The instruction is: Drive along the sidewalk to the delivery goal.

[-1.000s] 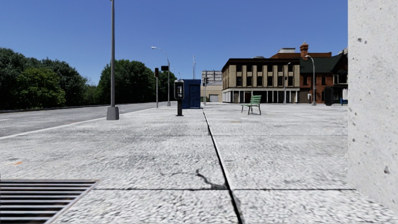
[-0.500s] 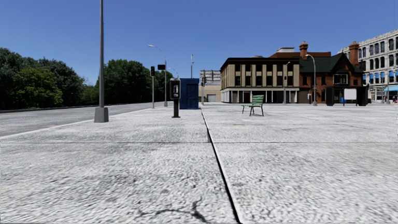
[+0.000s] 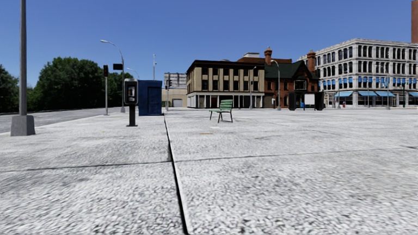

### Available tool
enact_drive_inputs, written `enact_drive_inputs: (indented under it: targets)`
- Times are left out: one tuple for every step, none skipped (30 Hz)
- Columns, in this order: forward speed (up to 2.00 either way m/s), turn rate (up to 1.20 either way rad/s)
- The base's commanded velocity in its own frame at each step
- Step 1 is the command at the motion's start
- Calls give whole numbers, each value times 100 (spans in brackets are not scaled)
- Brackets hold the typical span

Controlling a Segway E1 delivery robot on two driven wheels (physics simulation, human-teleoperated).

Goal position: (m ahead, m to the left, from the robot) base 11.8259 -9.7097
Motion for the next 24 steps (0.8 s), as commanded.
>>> enact_drive_inputs:
  targets:
    - [144, 0]
    - [144, 0]
    - [144, 0]
    - [144, 0]
    - [144, -1]
    - [144, -5]
    - [144, -31]
    - [144, -31]
    - [144, -71]
    - [144, -71]
    - [144, -76]
    - [144, -76]
    - [144, -76]
    - [144, -76]
    - [144, -76]
    - [144, -76]
    - [144, -76]
    - [144, -76]
    - [144, -76]
    - [144, -76]
    - [144, -76]
    - [144, -76]
    - [144, -63]
    - [144, -52]
